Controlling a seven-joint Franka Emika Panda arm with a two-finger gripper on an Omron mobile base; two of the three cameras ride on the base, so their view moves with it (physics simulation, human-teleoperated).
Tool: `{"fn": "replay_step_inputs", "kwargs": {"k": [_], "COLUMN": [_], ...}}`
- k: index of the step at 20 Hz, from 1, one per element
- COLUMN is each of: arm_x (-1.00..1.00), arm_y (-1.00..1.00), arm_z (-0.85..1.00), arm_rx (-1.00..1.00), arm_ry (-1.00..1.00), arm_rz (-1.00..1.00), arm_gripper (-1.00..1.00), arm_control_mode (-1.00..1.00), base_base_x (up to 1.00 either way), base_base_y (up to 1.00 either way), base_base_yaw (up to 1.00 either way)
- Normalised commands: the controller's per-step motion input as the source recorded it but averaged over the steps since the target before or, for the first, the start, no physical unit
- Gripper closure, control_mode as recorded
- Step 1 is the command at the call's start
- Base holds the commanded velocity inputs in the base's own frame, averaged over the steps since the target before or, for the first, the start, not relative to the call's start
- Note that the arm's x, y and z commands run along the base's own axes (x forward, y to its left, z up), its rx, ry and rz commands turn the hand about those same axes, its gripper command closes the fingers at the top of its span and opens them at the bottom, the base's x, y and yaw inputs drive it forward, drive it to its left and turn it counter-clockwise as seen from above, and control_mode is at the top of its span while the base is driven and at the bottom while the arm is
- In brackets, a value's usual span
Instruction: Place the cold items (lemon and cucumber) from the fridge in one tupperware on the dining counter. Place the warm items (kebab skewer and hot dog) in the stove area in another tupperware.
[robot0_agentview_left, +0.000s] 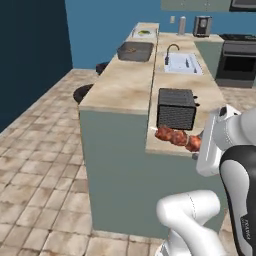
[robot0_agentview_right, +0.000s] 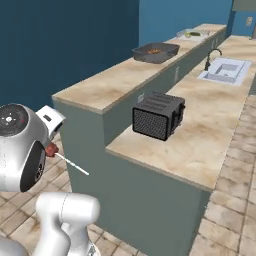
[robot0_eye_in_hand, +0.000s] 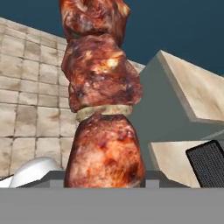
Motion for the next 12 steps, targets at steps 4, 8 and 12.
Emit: {"fn": "replay_step_inputs", "kwargs": {"k": [4,8,12], "arm_x": [0.0,0.0,0.0], "arm_y": [0.0,0.0,0.0], "arm_z": [0.0,0.0,0.0], "arm_rx": [0.0,0.0,0.0], "arm_ry": [0.0,0.0,0.0], "arm_rz": [0.0,0.0,0.0], "arm_gripper": [1.0,1.0,1.0], "arm_control_mode": [1.0,1.0,1.0], "base_base_x": [0.27,0.28,0.29], "base_base_y": [1.0,1.0,1.0], "base_base_yaw": [-0.38,-0.38,-0.39]}}
